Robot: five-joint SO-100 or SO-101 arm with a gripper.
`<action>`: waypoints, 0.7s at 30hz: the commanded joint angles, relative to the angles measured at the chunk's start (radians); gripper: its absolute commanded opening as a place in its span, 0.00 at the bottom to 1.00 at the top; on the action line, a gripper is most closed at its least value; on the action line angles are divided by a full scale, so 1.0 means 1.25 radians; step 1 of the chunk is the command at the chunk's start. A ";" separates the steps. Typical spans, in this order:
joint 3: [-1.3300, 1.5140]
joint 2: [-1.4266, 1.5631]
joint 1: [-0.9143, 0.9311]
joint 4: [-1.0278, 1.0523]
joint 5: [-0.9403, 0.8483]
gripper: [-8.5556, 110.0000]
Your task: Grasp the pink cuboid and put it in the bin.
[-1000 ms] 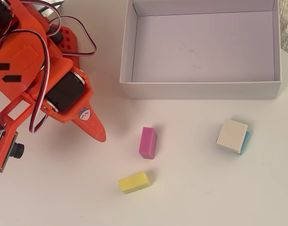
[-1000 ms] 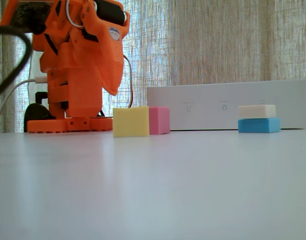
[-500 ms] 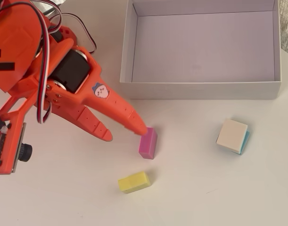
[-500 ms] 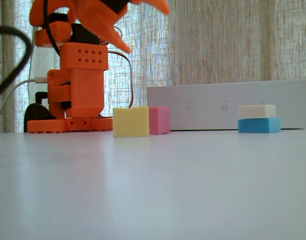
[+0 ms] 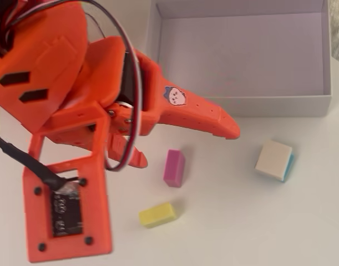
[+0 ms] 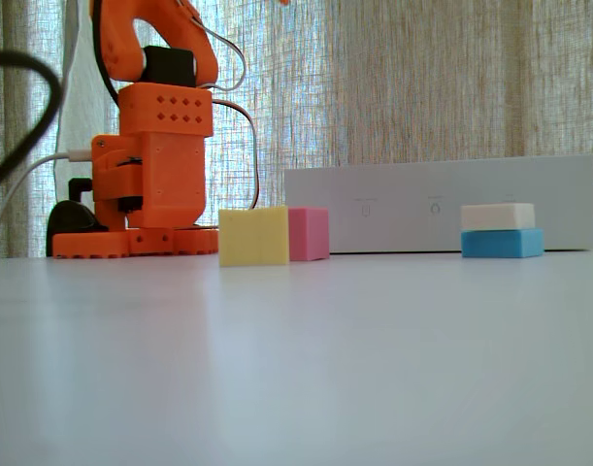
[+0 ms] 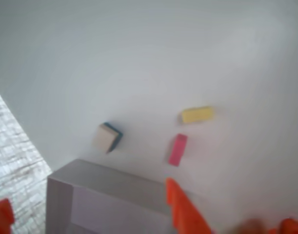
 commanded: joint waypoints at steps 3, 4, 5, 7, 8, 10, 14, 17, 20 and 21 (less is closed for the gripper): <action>-0.039 -0.038 -0.011 0.054 -0.056 0.42; -0.028 -0.039 -0.011 0.056 -0.058 0.42; -0.013 -0.039 -0.011 0.053 -0.058 0.42; 0.021 -0.040 -0.009 0.043 -0.058 0.42; 0.037 -0.040 -0.006 0.040 -0.058 0.42; 0.069 -0.044 0.001 0.033 -0.056 0.41; 0.141 -0.058 0.033 -0.016 -0.056 0.41; 0.205 -0.063 0.053 -0.076 -0.055 0.41; 0.265 -0.063 0.061 -0.129 -0.054 0.41; 0.280 -0.064 0.061 -0.137 -0.054 0.41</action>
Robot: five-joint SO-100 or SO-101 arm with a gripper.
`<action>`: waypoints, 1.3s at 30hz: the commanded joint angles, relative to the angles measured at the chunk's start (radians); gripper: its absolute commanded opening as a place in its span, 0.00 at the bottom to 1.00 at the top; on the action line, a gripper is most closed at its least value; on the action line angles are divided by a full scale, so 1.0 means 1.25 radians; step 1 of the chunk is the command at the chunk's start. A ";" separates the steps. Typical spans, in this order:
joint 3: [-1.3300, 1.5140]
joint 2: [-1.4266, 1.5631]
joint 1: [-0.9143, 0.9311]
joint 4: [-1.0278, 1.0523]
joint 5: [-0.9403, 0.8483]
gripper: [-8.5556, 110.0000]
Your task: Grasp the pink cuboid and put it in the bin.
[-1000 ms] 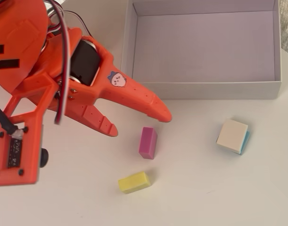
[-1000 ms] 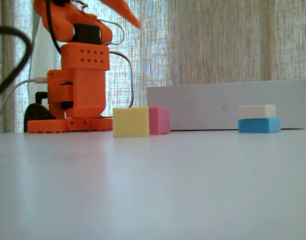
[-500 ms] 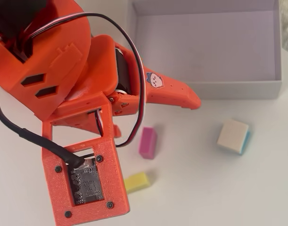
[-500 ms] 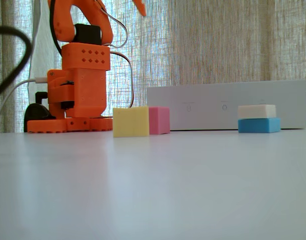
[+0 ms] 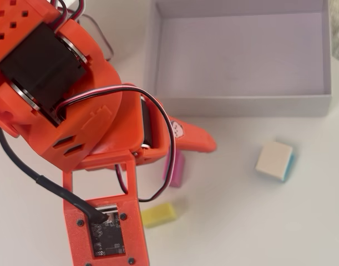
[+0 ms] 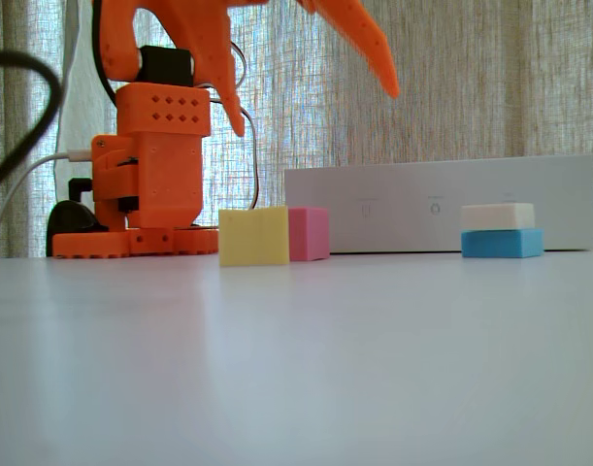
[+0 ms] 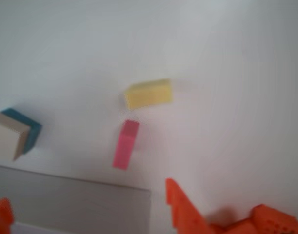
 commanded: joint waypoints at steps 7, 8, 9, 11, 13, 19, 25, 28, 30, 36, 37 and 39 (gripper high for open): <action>0.101 -0.015 -0.006 -0.080 0.001 0.41; 0.109 -0.016 -0.006 -0.086 0.001 0.41; 0.115 -0.021 -0.006 -0.093 0.001 0.41; 0.121 -0.028 -0.006 -0.106 0.002 0.41; 0.121 -0.042 -0.007 -0.121 0.004 0.41; 0.125 -0.083 -0.021 -0.164 0.006 0.41; 0.144 -0.114 -0.028 -0.232 0.009 0.40; 0.147 -0.115 -0.032 -0.254 0.011 0.38; 0.151 -0.117 -0.033 -0.263 0.012 0.37; 0.166 -0.115 -0.034 -0.263 0.013 0.33; 0.167 -0.115 -0.036 -0.261 0.015 0.30; 0.172 -0.115 -0.036 -0.263 0.015 0.26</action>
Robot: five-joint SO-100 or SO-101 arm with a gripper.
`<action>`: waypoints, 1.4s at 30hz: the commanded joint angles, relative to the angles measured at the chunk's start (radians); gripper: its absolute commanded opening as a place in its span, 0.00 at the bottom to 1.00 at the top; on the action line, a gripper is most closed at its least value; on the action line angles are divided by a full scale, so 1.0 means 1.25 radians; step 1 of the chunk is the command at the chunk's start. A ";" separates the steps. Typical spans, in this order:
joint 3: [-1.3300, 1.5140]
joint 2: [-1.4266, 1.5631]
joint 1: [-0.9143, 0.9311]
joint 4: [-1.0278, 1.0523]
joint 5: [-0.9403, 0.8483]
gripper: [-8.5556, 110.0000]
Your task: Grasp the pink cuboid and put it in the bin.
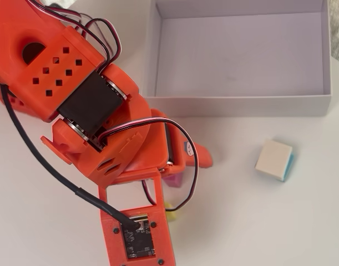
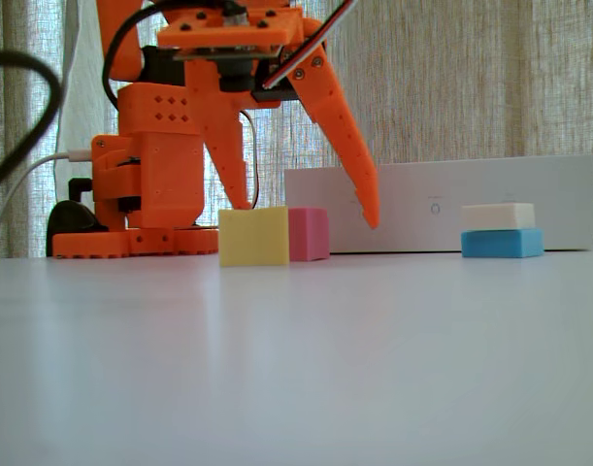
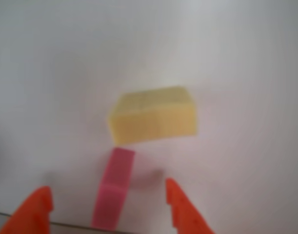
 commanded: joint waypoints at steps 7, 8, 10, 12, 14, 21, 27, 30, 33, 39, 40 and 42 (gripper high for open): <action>0.013 0.002 -0.007 -0.010 0.009 0.21; 0.015 0.002 -0.007 -0.012 0.010 0.21; 0.016 0.002 -0.007 -0.018 0.010 0.21; 0.017 0.002 -0.011 -0.025 0.012 0.21; 0.018 0.002 -0.015 -0.032 0.012 0.21; 0.020 -0.005 -0.026 -0.050 0.016 0.21; 0.020 -0.040 -0.036 -0.093 0.020 0.12; 0.015 -0.059 -0.055 -0.110 0.022 0.00; 0.010 -0.069 -0.061 -0.125 0.043 0.00; -0.013 -0.054 -0.059 -0.107 0.053 0.00; -0.016 -0.054 -0.061 -0.103 0.053 0.00; -0.017 -0.054 -0.064 -0.104 0.054 0.00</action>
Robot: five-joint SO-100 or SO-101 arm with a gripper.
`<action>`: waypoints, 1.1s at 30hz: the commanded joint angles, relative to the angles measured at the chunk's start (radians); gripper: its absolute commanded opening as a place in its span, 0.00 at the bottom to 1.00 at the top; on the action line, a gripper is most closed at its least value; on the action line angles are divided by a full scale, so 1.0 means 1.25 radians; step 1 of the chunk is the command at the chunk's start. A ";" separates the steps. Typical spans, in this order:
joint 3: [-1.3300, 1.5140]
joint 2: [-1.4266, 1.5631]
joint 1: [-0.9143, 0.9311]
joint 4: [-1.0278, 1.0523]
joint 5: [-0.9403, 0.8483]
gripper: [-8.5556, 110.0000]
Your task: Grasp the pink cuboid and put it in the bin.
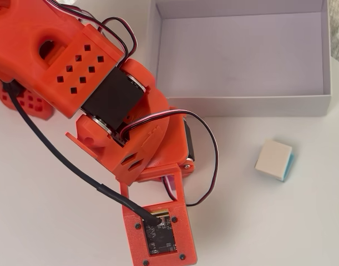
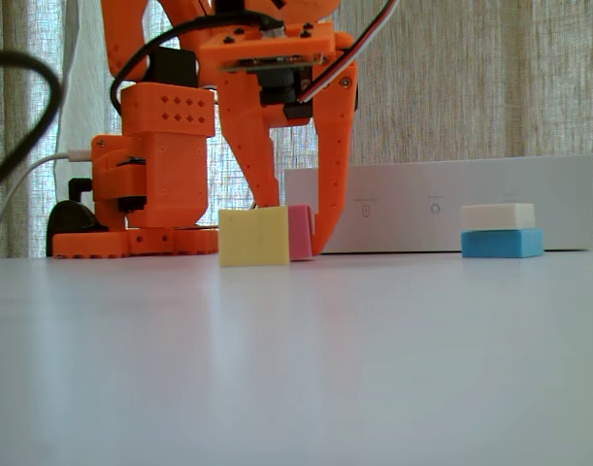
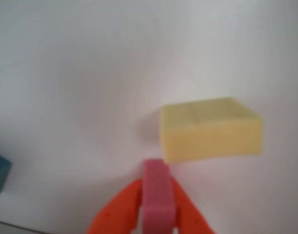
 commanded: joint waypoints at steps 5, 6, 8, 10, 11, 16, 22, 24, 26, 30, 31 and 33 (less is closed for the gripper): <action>-0.060 0.071 -0.007 0.042 0.002 0.00; -0.088 0.097 -0.007 0.067 0.011 0.00; -0.167 0.147 -0.013 0.123 0.048 0.00; -0.280 0.180 -0.032 0.199 0.110 0.00; -0.337 0.189 -0.044 0.232 0.156 0.00; -0.595 0.206 -0.163 0.390 0.407 0.00; -0.655 0.220 -0.383 0.512 0.547 0.00; -0.610 0.227 -0.437 0.504 0.542 0.00; -0.549 0.229 -0.472 0.472 0.547 0.00; -0.364 0.275 -0.498 0.353 0.509 0.00; -0.308 0.292 -0.509 0.320 0.468 0.00; -0.183 0.342 -0.517 0.255 0.414 0.09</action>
